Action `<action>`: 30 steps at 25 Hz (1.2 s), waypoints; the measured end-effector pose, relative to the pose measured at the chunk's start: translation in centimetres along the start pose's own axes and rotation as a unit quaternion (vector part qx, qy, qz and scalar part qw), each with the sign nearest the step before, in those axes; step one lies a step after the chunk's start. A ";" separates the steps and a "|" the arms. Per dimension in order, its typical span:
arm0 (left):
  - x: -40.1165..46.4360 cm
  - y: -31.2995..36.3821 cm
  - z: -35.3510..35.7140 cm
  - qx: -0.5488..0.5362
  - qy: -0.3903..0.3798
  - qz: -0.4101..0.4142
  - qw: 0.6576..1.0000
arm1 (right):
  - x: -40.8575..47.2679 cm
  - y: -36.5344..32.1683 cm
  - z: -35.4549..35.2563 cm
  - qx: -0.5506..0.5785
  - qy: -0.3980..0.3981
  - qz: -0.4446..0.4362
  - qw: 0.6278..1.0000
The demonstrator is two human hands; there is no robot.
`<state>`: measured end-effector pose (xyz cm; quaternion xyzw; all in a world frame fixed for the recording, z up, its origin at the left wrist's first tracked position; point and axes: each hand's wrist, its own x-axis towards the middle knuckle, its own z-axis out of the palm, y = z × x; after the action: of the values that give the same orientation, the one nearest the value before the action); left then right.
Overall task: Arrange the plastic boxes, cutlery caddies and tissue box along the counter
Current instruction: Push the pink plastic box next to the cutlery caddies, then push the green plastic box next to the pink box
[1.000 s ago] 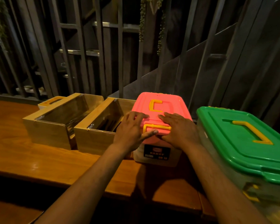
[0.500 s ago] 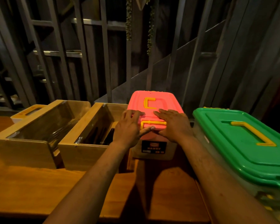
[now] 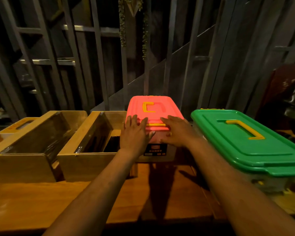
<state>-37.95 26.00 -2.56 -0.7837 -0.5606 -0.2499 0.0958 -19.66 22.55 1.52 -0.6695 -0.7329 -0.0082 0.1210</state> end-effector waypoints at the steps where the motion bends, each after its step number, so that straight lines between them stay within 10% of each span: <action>1: -1.0 1.1 -0.6 -0.013 0.003 0.008 1.000 | -1.8 0.3 -0.9 0.047 0.012 -0.006 0.999; 7: -7.0 11.4 -4.2 -0.191 0.065 0.108 0.974 | -14.8 8.8 -8.4 0.095 0.151 0.045 0.983; 11: -9.2 20.6 -3.8 -0.221 0.047 0.116 0.967 | -20.9 18.1 -9.8 0.106 0.066 0.167 0.978; 15: -10.9 27.4 -2.0 -0.178 0.011 0.080 0.981 | -21.9 23.3 -7.2 0.125 0.097 0.099 0.982; 30: -5.7 24.2 0.2 -0.046 0.031 0.054 0.997 | -15.5 23.9 -5.8 0.109 0.074 -0.027 0.991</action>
<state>-16.87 12.79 -2.42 -0.8083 -0.5022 -0.2938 0.0903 5.94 8.83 0.59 -0.6298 -0.7362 0.0186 0.2471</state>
